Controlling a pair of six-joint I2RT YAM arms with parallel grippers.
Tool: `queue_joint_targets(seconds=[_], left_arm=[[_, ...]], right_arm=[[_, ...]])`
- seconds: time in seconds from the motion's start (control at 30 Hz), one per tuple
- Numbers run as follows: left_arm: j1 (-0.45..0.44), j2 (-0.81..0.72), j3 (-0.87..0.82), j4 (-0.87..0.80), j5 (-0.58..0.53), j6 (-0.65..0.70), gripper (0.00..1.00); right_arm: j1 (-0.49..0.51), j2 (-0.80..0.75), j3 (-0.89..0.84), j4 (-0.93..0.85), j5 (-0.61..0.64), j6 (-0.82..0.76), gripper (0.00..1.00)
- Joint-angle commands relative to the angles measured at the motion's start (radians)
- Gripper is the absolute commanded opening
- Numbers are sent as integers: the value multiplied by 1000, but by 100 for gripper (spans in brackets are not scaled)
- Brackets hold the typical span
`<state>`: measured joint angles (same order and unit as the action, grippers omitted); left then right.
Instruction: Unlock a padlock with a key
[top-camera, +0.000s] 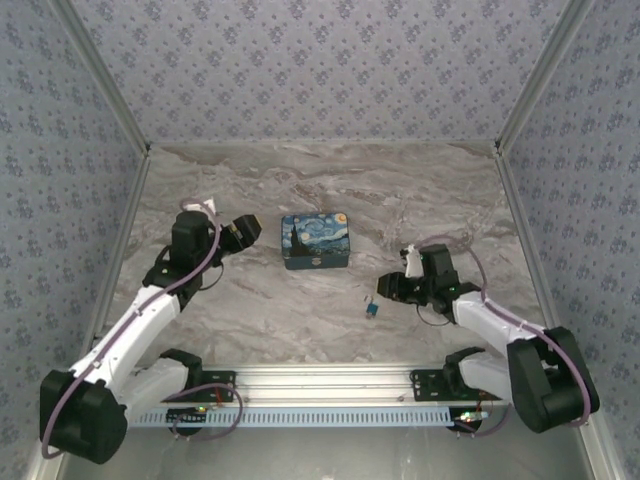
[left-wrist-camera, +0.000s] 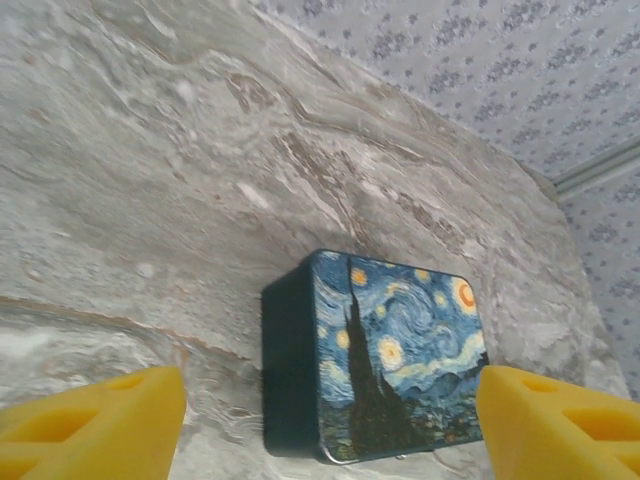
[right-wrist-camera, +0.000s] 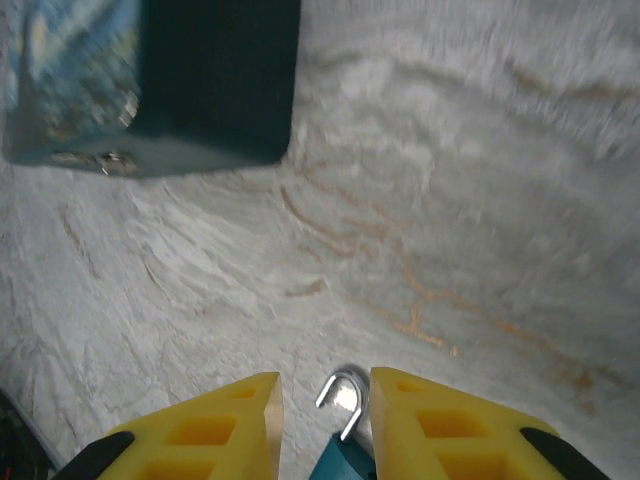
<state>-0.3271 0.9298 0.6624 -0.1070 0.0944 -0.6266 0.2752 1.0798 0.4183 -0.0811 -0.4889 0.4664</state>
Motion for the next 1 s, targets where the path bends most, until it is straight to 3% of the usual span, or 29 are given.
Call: queue_joint_targets(seconds=[0.0,0.27,0.47,0.67,0.97], left_arm=[[7,-39,43,-75,-104,131,78],[10,-102,56,-144,-237,261,87],[11,-142,17,-138,-329,306,96],[11,-165,-55,-85,-458,357,96],[15,-171,-201,113,-562,501,97]], right_arm=[[-32,-57,72,-135,69,-93,32],[-115,-213,127,-186,126,-170,50],[-178,-300,129,-181,173,-215,75],[-220,-316,107,-105,281,-237,100],[-234,-305,-13,193,453,-427,100]])
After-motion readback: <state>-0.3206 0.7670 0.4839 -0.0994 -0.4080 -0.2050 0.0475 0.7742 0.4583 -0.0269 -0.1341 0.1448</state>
